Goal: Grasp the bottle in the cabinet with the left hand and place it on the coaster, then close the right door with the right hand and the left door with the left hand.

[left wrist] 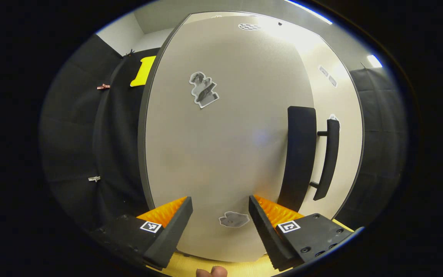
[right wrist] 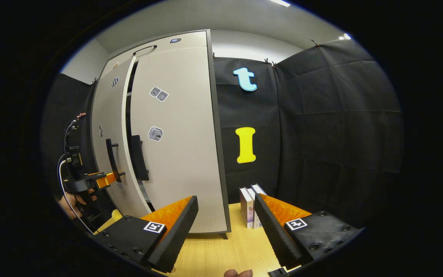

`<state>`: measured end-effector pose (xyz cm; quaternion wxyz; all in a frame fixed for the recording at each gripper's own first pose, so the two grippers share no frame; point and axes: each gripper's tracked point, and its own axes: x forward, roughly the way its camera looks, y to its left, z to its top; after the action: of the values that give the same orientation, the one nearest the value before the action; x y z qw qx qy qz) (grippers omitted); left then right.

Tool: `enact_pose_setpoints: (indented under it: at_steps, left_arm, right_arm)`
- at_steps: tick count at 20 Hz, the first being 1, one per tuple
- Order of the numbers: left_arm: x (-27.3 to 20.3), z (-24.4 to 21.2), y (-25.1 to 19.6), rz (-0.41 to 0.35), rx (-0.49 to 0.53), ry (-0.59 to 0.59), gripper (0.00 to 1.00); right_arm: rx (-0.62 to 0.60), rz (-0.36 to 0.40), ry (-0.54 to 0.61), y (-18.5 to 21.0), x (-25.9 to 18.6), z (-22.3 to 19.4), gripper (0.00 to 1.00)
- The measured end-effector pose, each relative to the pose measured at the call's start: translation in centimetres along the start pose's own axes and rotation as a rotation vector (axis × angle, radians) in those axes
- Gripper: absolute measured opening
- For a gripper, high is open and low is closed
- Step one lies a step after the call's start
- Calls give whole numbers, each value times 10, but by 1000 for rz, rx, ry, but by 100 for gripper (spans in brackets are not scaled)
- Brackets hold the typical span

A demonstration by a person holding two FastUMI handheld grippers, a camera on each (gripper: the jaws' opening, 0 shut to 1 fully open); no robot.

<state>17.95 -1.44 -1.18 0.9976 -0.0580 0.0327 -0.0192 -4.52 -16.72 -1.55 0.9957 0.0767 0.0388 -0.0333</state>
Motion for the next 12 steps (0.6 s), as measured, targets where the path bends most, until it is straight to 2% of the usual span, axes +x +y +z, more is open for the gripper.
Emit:
enact_pose_setpoints:
  at_steps: [2, 6, 7, 11, 12]
  left_arm:
    - [-12, 7, -4, -19, -9, -21, 95]
    - [-44, 21, -5, -32, 78, -41, 94]
    - [-54, 22, -5, -35, 92, -43, 92]
    - [-96, 28, 4, -27, 119, -50, 96]
    - [-105, 29, 7, -23, 120, -48, 93]
  right_arm:
    - [7, 11, -4, 4, -1, 2, 98]
    - [17, 44, -20, 18, -4, 7, 98]
    - [19, 56, -23, 23, -6, 8, 98]
    - [19, 99, -37, 42, -16, 13, 98]
    - [17, 109, -40, 46, -19, 15, 98]
